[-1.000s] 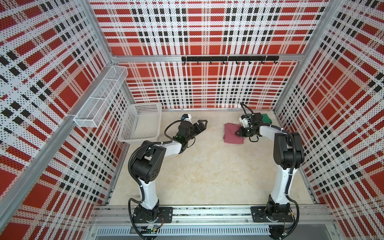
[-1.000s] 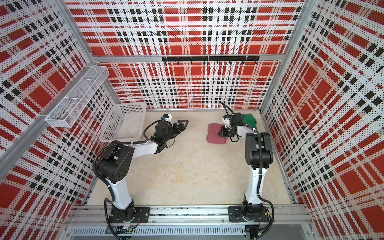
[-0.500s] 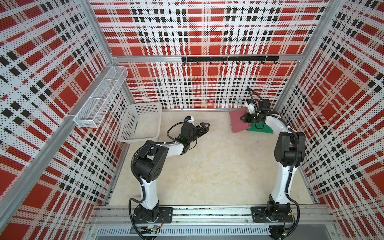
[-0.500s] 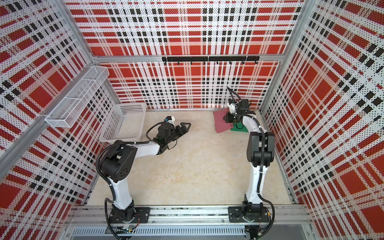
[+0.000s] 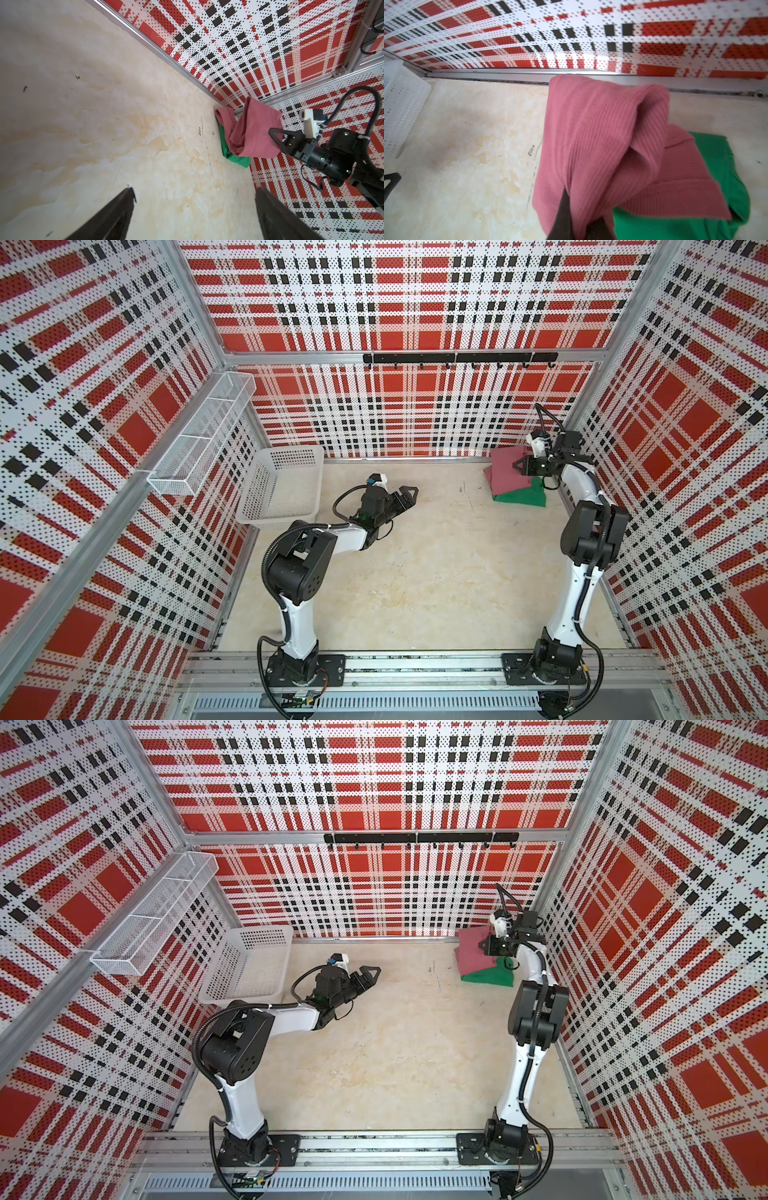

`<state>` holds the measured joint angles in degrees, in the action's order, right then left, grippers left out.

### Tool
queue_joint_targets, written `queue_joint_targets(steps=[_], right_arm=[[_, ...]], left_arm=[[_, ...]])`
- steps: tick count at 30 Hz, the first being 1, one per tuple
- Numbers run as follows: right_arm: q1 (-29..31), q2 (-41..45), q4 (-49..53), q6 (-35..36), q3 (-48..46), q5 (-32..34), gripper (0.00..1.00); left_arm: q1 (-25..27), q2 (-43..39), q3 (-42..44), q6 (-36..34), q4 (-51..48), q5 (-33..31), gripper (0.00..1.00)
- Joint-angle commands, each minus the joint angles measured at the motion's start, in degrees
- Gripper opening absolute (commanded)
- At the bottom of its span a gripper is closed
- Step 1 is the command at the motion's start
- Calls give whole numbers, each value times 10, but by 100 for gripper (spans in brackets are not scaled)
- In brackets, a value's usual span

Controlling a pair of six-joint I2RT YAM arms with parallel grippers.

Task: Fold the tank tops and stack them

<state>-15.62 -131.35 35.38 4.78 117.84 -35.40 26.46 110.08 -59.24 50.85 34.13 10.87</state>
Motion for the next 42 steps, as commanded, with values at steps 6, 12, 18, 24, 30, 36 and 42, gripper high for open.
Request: queue_joint_targets(steps=[6, 12, 18, 24, 30, 36, 42], right_arm=[[-23, -37, 16, -1, -26, -29, 0], [-25, -36, 15, -21, -26, -16, 66], [-20, 87, -62, -72, -119, 49, 97], [36, 139, -90, -115, -175, 270, 96], [88, 119, -118, -139, -162, 359, 85], [114, 33, -99, -145, -65, 393, 69], [115, -47, -63, -152, 24, 412, 64]], left_arm=[[2, -9, 11, -11, 1, -3, 94], [0, -20, 22, -14, -1, -3, 94], [-15, -56, 46, -28, -13, -15, 94], [-15, -79, 55, -47, -37, -17, 95], [-19, -104, 75, -60, -56, -21, 95], [-19, -114, 94, -62, -56, -18, 95], [-20, -115, 106, -65, -56, -16, 95]])
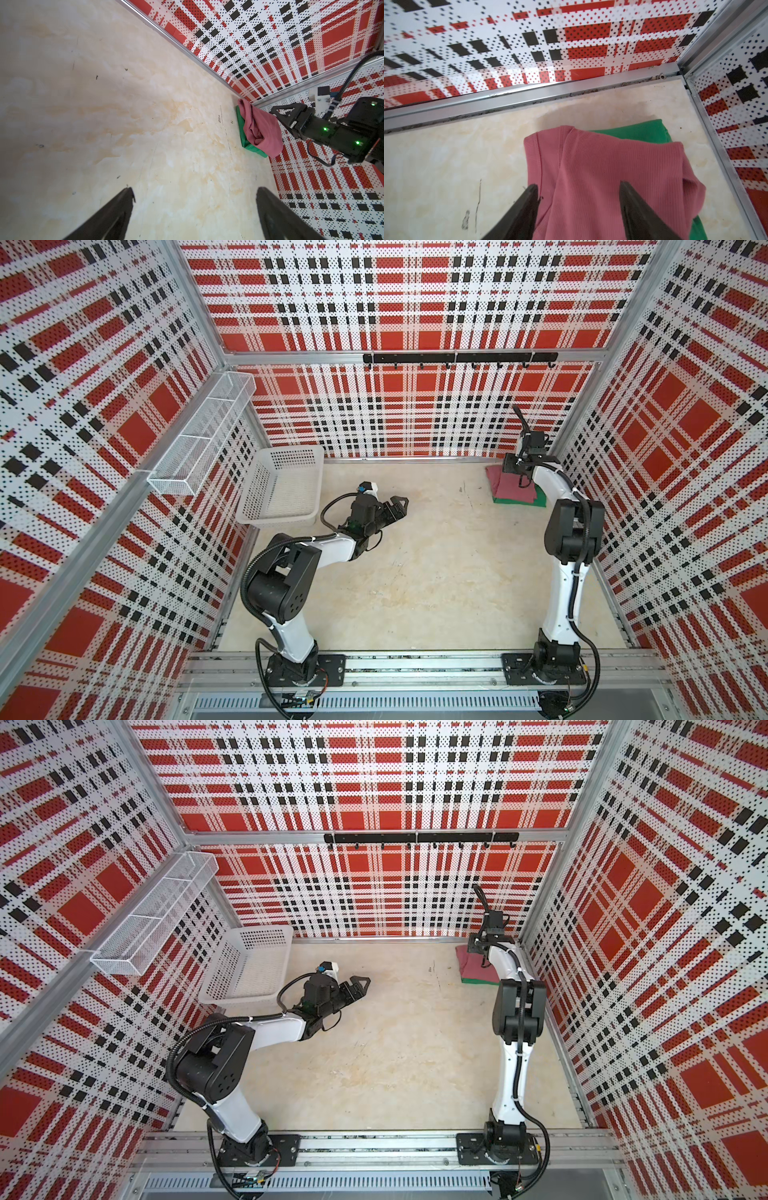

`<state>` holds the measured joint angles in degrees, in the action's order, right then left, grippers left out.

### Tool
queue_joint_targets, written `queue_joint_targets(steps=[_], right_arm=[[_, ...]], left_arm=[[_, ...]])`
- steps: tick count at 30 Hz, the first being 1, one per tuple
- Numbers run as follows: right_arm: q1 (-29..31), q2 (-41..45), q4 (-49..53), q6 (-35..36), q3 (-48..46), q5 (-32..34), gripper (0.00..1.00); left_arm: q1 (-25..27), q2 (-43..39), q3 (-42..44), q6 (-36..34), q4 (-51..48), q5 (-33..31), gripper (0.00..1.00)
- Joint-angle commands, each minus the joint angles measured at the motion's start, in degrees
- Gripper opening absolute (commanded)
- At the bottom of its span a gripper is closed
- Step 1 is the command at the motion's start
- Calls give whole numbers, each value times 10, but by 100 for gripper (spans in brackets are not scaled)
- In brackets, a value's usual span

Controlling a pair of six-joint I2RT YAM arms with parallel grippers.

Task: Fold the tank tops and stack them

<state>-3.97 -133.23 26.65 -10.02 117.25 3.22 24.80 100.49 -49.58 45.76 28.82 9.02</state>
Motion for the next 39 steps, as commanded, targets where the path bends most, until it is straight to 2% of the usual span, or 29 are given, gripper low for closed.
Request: queue_joint_targets(steps=[1, 5, 9, 11, 13, 18, 28, 39], right_arm=[[-1, -41, 36, -5, 46, 26, 65], [0, -74, 52, -5, 74, 24, 71], [1, -99, 60, -9, 93, 29, 69], [0, -109, 65, -7, 103, 30, 56], [0, -104, 54, -6, 94, 28, 36], [0, -55, -5, 16, 32, 18, 4], [0, 74, -134, 53, -125, -20, 3], [16, 75, -145, 77, -150, -65, 4]], left_arm=[[-4, -18, 11, -14, -3, 3, 95], [-2, -14, 14, -14, 1, 7, 95], [-1, -15, 17, -13, 3, 8, 95], [-1, -18, 20, -13, 4, 7, 95], [-1, -22, 23, -13, 4, 5, 95], [0, -23, 23, -11, 4, 5, 96], [6, -22, 18, -11, 4, 7, 96], [9, -18, 18, -12, 6, 9, 96]])
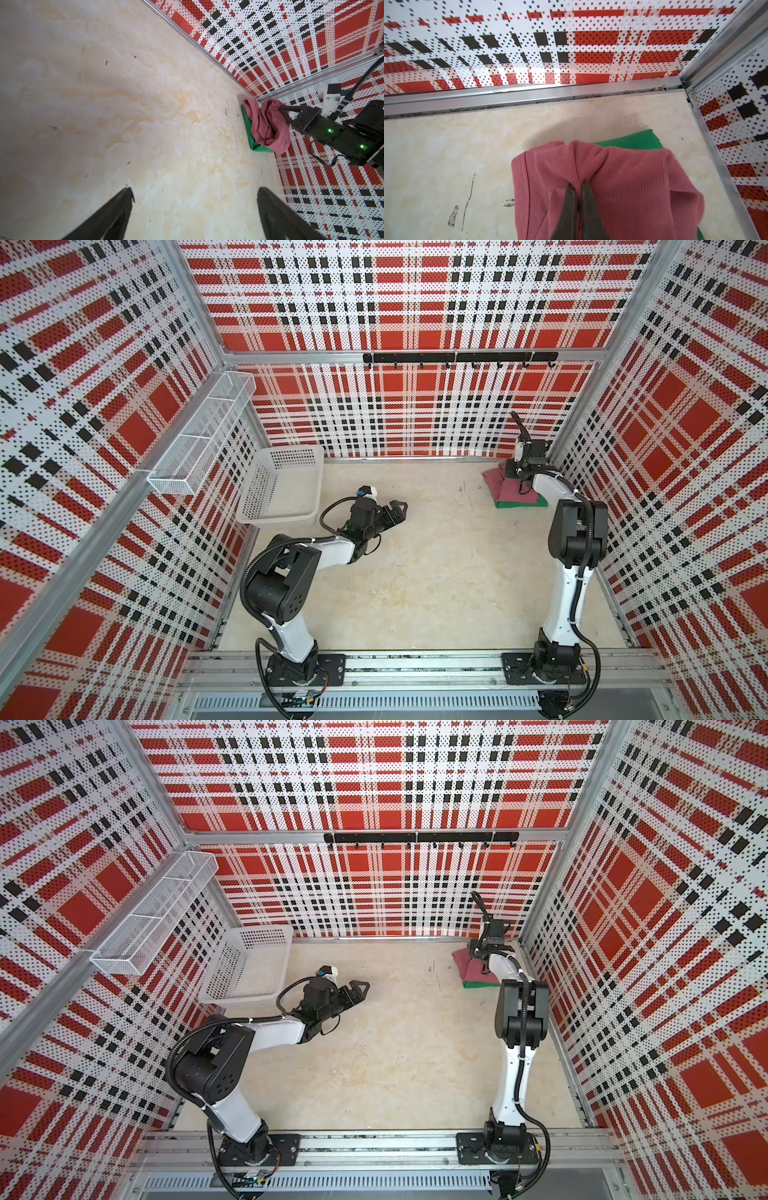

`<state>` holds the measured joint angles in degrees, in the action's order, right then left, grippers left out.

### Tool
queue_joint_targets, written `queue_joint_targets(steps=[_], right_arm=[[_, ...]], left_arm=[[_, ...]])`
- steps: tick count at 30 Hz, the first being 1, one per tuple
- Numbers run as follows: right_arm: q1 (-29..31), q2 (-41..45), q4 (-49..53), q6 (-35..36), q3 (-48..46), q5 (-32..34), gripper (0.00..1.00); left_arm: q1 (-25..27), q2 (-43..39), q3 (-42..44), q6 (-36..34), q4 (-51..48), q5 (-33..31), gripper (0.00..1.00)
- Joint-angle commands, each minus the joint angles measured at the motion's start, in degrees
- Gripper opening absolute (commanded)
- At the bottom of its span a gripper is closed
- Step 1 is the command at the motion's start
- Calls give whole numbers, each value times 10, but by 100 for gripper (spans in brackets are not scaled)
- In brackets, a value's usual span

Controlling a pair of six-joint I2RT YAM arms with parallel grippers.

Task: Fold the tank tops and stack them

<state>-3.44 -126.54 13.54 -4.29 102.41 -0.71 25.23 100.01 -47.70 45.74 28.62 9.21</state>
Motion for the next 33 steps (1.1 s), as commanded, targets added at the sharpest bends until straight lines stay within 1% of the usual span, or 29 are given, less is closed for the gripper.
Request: queue_joint_targets(steps=[1, 7, 10, 11, 12, 14, 15, 18, 21, 22, 23, 25, 27, 29, 33], right_arm=[[12, 2, -12, 22, -1, -28, 5], [13, -26, -10, 24, -1, -39, 7], [12, -54, 16, 18, 26, -45, 13], [10, -65, 26, 14, 36, -47, 18], [8, -72, 37, 12, 46, -51, 25], [5, -69, 47, 9, 53, -62, 43], [5, -59, 49, 10, 51, -66, 51], [3, -7, 44, 16, 32, -75, 71], [2, 62, 41, 19, 0, -70, 90], [1, 91, 35, 18, -23, -65, 98], [1, 122, 23, 18, -53, -59, 100], [-1, 180, 3, 12, -120, -53, 100], [-1, 240, -32, 1, -206, -46, 100], [0, 305, -86, -15, -316, -42, 100], [7, 406, -211, -47, -523, -18, 100]], left_arm=[[4, -12, -1, -12, 8, 7, 96], [4, -15, 2, -12, 9, 6, 96], [3, -14, 2, -12, 9, 7, 97], [2, -14, 2, -13, 9, 7, 97], [1, -17, 2, -15, 9, 8, 98], [-6, -27, 1, -21, 6, 12, 99], [-12, -36, 0, -26, 1, 12, 98], [-33, -69, -10, -52, -31, 3, 98], [-52, -116, -34, -98, -98, -35, 98], [-56, -133, -47, -120, -133, -62, 98], [-58, -151, -58, -142, -171, -93, 98], [-59, -187, -65, -177, -216, -159, 98], [-61, -221, -55, -202, -243, -227, 98], [-67, -254, -25, -221, -251, -303, 98], [-102, -291, 44, -242, -240, -385, 98]])
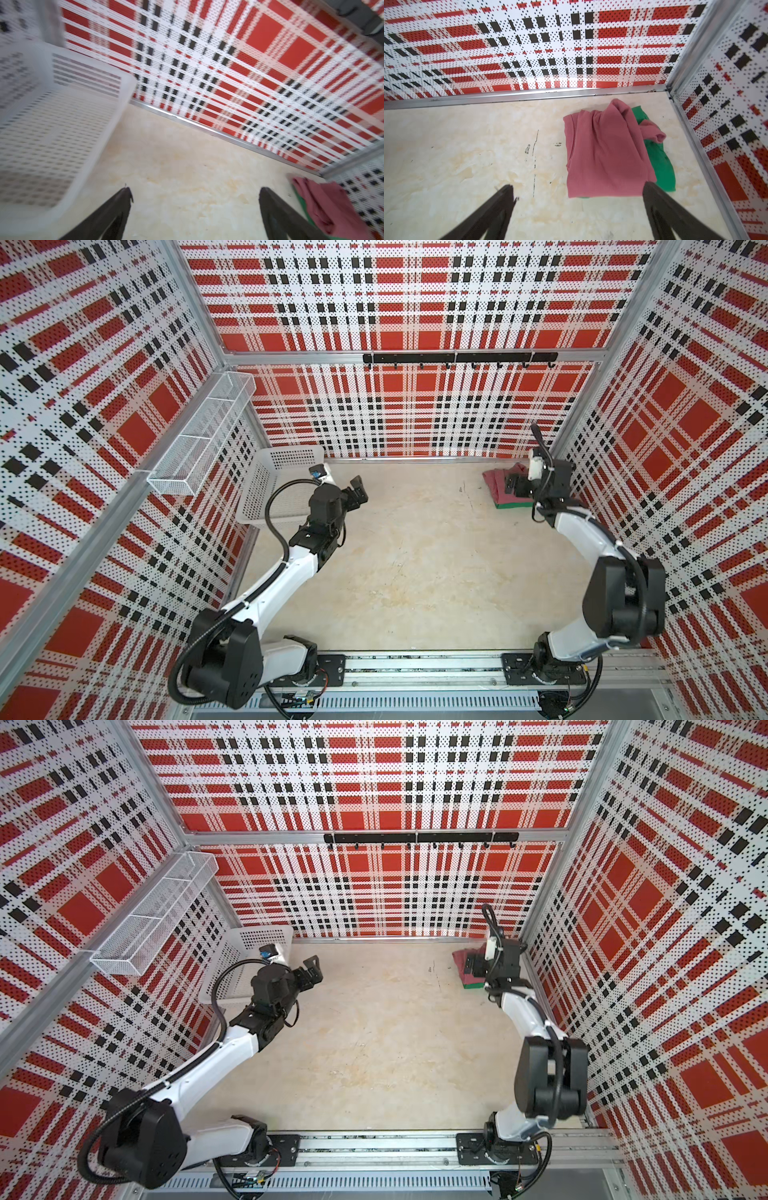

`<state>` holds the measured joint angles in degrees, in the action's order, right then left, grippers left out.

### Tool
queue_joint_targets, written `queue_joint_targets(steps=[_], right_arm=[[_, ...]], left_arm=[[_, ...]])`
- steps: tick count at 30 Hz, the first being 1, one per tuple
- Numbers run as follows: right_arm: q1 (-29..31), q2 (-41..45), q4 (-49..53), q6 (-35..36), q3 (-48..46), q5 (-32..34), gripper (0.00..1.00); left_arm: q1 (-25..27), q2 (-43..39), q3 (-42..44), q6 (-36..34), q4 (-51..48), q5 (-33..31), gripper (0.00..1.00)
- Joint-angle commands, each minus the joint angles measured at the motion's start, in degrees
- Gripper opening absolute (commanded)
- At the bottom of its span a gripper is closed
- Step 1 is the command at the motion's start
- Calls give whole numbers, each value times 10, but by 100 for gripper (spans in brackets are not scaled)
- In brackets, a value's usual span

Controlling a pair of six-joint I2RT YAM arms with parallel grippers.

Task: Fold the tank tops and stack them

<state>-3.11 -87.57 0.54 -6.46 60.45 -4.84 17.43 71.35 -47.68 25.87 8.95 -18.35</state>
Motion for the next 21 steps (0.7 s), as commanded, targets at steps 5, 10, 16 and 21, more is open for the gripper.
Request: queue_joint_targets(steps=[5, 10, 16, 21], right_arm=[[27, 63, -206, -10, -266, 56, 100], [46, 58, -341, 16, -342, 91, 100], [72, 9, -587, 63, -409, 120, 100], [65, -23, -666, 53, -440, 109, 100]], left_arm=[[-94, -16, 160, -82, 98, -132, 98], [-146, 41, 190, -120, 205, -81, 98], [-154, 141, 222, -189, 382, -72, 98], [-161, 188, 217, -216, 456, -49, 98]])
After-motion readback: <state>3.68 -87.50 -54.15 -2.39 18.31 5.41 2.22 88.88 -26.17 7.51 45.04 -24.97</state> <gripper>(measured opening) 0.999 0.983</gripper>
